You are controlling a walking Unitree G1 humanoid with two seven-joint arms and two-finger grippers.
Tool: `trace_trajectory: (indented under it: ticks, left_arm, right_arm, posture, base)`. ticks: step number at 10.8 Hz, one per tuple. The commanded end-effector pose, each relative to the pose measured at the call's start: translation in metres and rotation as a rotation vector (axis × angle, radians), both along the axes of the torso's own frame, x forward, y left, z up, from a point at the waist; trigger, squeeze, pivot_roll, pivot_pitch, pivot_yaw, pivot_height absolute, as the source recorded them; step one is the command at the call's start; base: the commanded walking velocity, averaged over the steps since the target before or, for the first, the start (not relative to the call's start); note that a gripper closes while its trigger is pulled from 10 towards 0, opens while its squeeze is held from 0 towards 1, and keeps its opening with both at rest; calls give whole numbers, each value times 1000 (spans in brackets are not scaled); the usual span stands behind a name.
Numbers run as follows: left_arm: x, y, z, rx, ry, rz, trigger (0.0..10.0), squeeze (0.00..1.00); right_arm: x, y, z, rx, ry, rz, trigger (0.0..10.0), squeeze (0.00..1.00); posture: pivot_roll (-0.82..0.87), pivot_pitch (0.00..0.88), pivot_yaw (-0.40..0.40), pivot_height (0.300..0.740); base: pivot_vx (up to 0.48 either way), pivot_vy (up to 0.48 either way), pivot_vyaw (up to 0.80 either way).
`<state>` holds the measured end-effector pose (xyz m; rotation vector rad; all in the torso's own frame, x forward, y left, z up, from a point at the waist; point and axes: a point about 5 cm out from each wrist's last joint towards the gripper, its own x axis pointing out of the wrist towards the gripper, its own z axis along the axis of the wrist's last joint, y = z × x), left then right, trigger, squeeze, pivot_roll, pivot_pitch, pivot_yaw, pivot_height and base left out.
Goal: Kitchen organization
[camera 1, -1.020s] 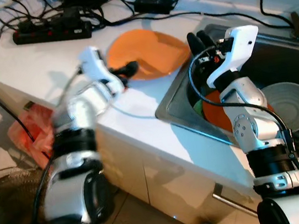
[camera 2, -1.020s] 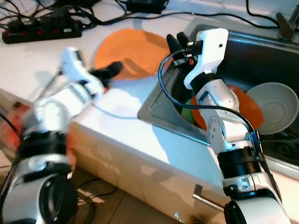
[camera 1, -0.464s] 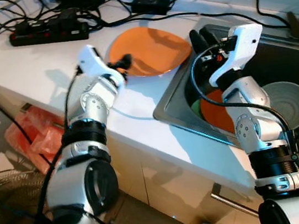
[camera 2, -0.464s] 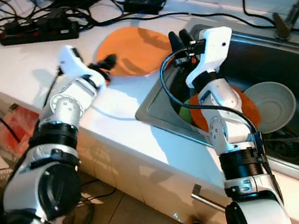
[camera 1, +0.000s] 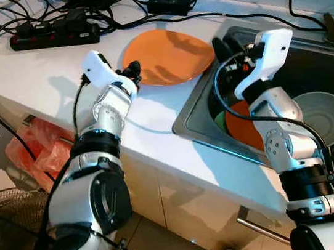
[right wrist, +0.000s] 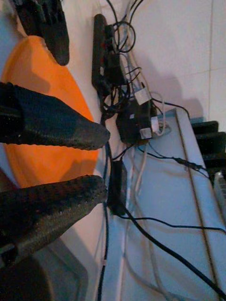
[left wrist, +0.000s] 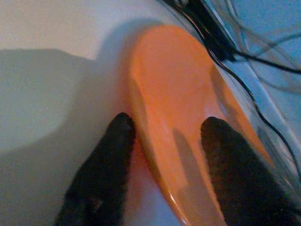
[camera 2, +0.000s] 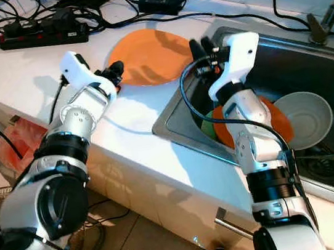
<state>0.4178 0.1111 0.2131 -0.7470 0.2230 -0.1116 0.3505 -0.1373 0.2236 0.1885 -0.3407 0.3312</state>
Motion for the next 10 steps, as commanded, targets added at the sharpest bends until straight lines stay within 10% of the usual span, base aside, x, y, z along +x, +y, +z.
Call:
trace_trajectory:
  ticks: [1, 4, 5, 7, 8, 10]
  left_arm:
    - [-2, -12, -8, -32, 48, -66, 0, 0]
    - [-2, -16, -7, -33, 42, -102, 0, 0]
    - [-2, -16, -7, -25, 45, -109, 9647, 0]
    - [-3, -17, -9, -24, 57, -114, 10000, 0]
    - [-3, -17, -10, -32, 57, -113, 0, 0]
    - [-2, -16, -8, -42, 39, -114, 0, 0]
  right_arm:
    - [-2, -2, 4, -6, -14, -11, 10000, 0]
    - [-2, -3, 4, -12, -7, -12, 10000, 0]
    - [-2, -2, 4, -12, -6, -11, 10000, 0]
    - [-2, -2, 3, -11, -5, -8, 10000, 0]
    - [-2, -1, 3, -12, -4, -7, 10000, 0]
    - [-2, 0, 3, -12, -4, -6, 10000, 0]
  posture:
    - [4, 137, 4, 740]
    - [3, 141, 2, 740]
    - [3, 141, 2, 740]
    - [4, 135, 3, 740]
    - [4, 135, 3, 740]
    - [7, 125, 3, 740]
  base:
    - [0, 0, 0]
    - [0, 0, 0]
    - [0, 0, 0]
    - [0, 0, 0]
    - [0, 0, 0]
    - [0, 0, 0]
